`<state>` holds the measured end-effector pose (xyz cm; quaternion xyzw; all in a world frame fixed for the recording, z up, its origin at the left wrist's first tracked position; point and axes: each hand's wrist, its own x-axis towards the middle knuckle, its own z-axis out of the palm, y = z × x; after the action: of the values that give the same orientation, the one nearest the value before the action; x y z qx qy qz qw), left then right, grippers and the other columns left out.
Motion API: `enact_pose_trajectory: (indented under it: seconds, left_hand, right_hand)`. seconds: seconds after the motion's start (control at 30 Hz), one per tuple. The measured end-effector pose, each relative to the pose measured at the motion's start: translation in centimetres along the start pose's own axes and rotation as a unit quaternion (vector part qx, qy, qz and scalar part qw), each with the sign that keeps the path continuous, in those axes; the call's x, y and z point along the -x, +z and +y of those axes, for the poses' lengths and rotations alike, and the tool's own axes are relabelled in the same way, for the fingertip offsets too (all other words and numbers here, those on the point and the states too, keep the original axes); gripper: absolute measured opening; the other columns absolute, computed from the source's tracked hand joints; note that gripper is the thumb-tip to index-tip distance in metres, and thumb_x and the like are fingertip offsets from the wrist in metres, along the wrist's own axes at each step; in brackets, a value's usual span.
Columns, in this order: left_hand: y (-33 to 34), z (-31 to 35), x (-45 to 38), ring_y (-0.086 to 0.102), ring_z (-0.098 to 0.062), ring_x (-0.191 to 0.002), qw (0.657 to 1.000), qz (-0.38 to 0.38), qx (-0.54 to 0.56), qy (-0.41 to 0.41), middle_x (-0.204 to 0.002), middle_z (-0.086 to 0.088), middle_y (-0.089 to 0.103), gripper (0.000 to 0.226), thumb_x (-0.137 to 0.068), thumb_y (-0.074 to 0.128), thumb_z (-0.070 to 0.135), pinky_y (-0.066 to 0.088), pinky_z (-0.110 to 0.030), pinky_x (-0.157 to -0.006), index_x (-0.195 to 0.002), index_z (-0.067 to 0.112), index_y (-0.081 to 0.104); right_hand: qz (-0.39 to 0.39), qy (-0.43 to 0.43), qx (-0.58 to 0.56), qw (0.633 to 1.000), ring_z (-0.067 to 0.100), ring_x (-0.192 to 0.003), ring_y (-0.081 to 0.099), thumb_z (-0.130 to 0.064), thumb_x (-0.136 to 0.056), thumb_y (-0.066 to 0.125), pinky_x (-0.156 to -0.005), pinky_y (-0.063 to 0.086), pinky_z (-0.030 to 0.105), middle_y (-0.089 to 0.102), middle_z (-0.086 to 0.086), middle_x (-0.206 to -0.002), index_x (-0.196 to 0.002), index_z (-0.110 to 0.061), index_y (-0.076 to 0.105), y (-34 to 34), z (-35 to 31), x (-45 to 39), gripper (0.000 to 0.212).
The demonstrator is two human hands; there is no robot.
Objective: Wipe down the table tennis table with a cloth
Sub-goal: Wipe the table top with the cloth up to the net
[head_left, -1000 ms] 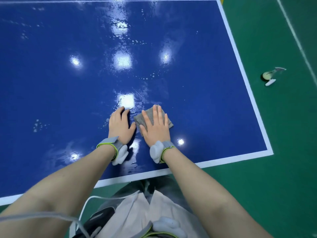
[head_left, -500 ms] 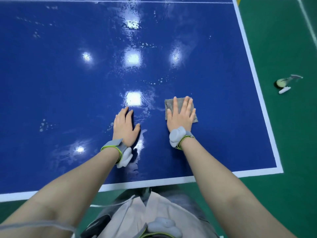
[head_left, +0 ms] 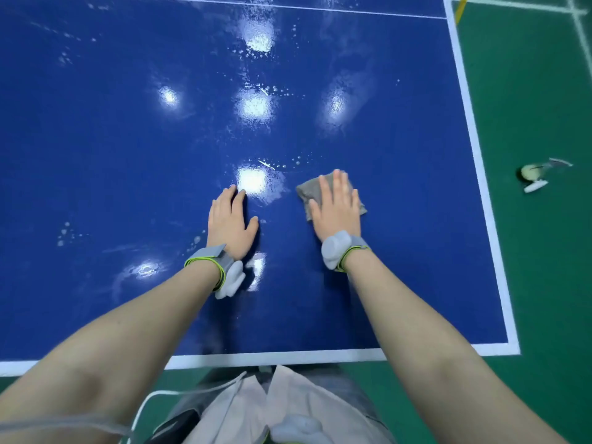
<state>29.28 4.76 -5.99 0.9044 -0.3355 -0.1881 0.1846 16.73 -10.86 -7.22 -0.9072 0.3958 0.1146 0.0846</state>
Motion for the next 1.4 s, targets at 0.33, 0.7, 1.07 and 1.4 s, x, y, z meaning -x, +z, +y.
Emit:
enact_pose_trajectory:
  seconds: [0.33,0.7,1.07,1.4]
  left_hand:
    - [0.3,0.0,-0.6,0.010,-0.023,-0.143,1.000,-0.012,-0.011,-0.020,-0.154,-0.007,0.017,0.057,-0.094,0.047,0.026,0.007,-0.036,-0.117,-0.144,0.008,0.026]
    - [0.2,-0.3,-0.5,0.012,-0.023,-0.143,1.000,-0.012,-0.010,-0.017,-0.154,-0.006,0.018,0.055,-0.095,0.046,0.026,0.010,-0.035,-0.116,-0.144,0.010,0.028]
    - [0.2,-1.1,-0.8,0.024,-0.030,-0.137,1.000,0.030,-0.009,0.006,-0.147,-0.013,0.031,0.048,-0.092,0.049,0.025,0.014,-0.036,-0.112,-0.135,0.004,0.042]
    - [-0.5,-0.9,-4.1,0.024,-0.027,-0.137,0.999,0.036,0.006,0.008,-0.147,-0.011,0.031,0.049,-0.092,0.050,0.019,0.014,-0.035,-0.113,-0.136,0.003,0.038]
  right_hand:
    - [0.005,-0.006,-0.001,1.000,0.028,-0.146,-0.012,-0.043,-0.102,0.020,-0.116,-0.007,0.046,-0.010,0.013,-0.158,-0.152,-0.018,-0.002,0.0,-2.5,-1.6,0.060]
    - [0.008,-0.111,0.000,0.994,0.028,-0.147,-0.006,-0.044,-0.101,0.023,-0.117,-0.004,0.042,-0.004,0.013,-0.159,-0.152,-0.020,0.009,-0.2,-1.2,-3.2,0.058]
    - [0.032,0.021,-0.016,0.999,0.031,-0.146,-0.008,-0.040,-0.102,0.024,-0.116,-0.005,0.045,-0.007,0.015,-0.159,-0.152,-0.018,0.002,-1.1,-3.6,-6.0,0.059]
    - [-0.004,-0.152,0.032,0.988,0.026,-0.146,-0.009,-0.037,-0.103,0.022,-0.116,-0.007,0.042,-0.007,0.012,-0.159,-0.152,-0.015,0.009,-1.1,-5.7,-6.2,0.055]
